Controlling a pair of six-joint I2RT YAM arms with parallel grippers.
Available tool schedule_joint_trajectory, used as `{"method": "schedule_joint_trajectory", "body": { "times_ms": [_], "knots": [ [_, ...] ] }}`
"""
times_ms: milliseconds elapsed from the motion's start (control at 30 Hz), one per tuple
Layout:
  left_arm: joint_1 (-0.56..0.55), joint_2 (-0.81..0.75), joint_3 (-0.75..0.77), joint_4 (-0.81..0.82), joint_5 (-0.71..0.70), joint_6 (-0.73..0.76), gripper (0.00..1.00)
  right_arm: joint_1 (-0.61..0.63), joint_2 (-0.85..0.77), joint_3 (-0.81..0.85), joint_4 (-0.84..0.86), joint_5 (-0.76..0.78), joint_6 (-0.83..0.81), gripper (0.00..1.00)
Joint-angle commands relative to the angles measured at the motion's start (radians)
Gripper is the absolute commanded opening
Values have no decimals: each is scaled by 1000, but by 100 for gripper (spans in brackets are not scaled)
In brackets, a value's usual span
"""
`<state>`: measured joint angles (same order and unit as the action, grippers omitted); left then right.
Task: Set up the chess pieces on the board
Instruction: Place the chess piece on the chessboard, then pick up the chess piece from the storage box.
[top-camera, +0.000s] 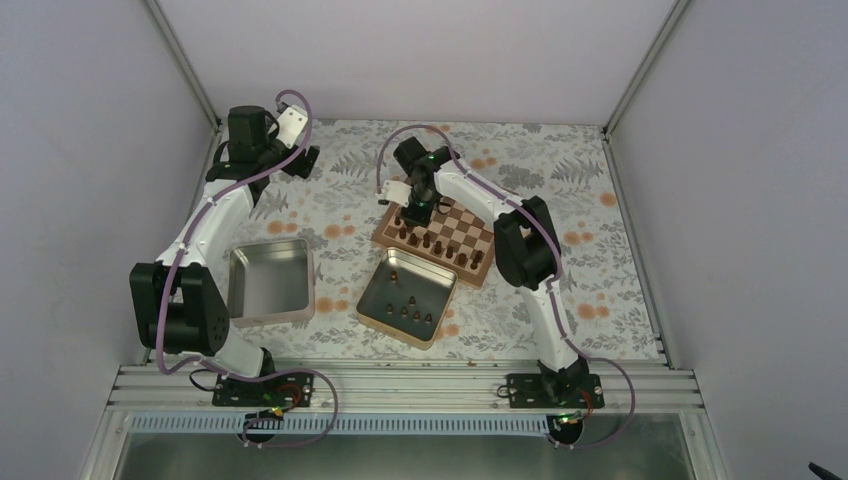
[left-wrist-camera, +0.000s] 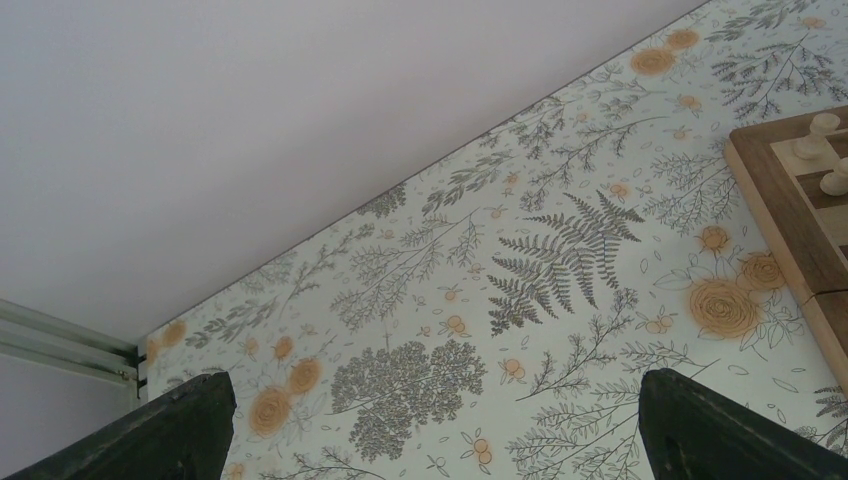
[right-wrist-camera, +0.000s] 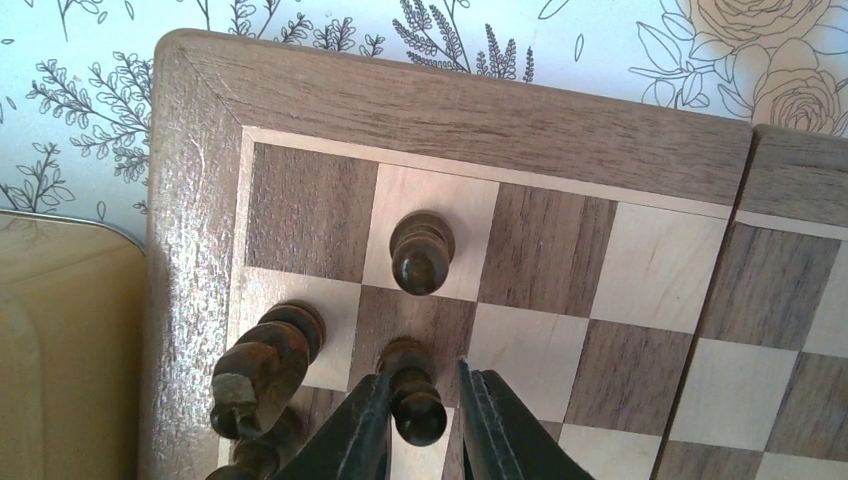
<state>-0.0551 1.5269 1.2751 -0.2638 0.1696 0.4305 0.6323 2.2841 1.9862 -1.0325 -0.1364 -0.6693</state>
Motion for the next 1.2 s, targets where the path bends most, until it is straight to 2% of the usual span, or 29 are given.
{"method": "schedule_joint_trajectory", "body": {
  "times_ms": [0,100,400,533,833,1167],
  "knots": [
    [0,4,9,13,8,7,100,-10,-54,24,-19,-7,-6,24],
    [0,1,9,13,7,7,100,-10,-70,26,-23,-27,-5,28],
    [-1,-1,14,9,9,5,100,-9,-119,41,-33,-22,6,31],
    [0,-3,16,7,8,4,100,5,-152,57,-88,-38,10,32],
    [0,-3,20,9,0,3,100,219,-293,-211,-127,-39,37,36],
    [-2,-17,16,9,4,-1,100,378,-367,-440,-36,-45,93,36]
  ]
}}
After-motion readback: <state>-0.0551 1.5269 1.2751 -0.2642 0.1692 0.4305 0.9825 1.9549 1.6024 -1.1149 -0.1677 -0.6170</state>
